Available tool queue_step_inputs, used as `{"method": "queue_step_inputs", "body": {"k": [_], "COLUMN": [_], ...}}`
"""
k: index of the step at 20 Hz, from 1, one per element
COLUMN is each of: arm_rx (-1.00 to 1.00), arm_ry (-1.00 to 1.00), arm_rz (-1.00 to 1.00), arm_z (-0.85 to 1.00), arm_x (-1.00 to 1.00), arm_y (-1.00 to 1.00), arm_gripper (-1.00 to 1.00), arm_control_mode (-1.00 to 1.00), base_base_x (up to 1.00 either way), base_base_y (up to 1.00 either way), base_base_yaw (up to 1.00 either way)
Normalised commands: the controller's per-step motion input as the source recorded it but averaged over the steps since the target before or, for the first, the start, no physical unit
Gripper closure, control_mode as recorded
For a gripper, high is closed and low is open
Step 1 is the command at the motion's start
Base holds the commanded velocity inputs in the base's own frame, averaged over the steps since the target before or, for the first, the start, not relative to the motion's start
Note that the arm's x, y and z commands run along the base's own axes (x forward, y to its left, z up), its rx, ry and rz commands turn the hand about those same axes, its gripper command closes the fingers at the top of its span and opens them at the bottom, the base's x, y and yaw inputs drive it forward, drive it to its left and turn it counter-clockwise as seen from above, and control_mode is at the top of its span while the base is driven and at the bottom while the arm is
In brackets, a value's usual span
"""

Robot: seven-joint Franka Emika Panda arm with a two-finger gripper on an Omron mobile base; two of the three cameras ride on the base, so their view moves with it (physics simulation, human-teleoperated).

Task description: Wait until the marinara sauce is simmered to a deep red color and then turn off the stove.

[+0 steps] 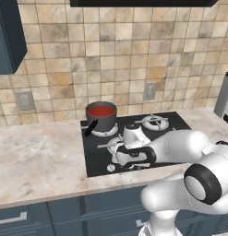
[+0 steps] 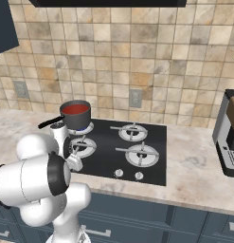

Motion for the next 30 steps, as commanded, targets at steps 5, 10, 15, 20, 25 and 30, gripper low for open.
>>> {"method": "queue_step_inputs", "body": {"k": [5,10,15,20,25,30], "arm_rx": [0.0,0.0,0.0,0.0,0.0,0.0], "arm_ry": [0.0,0.0,0.0,0.0,0.0,0.0], "arm_rz": [0.0,0.0,0.0,0.0,0.0,0.0], "arm_z": [0.0,0.0,0.0,0.0,0.0,0.0], "arm_x": [0.0,0.0,0.01,0.01,0.0,0.0], "arm_y": [0.0,0.0,0.0,0.0,0.0,0.0], "arm_gripper": [-1.0,-1.0,-1.0,-1.0,1.0,1.0], "arm_control_mode": [-1.0,-1.0,-1.0,-1.0,-1.0,-1.0], "base_base_x": [0.0,0.0,0.0,0.0,0.0,0.0], "base_base_y": [0.0,0.0,0.0,0.0,0.0,0.0], "base_base_yaw": [0.0,0.0,0.0,0.0,0.0,0.0]}}
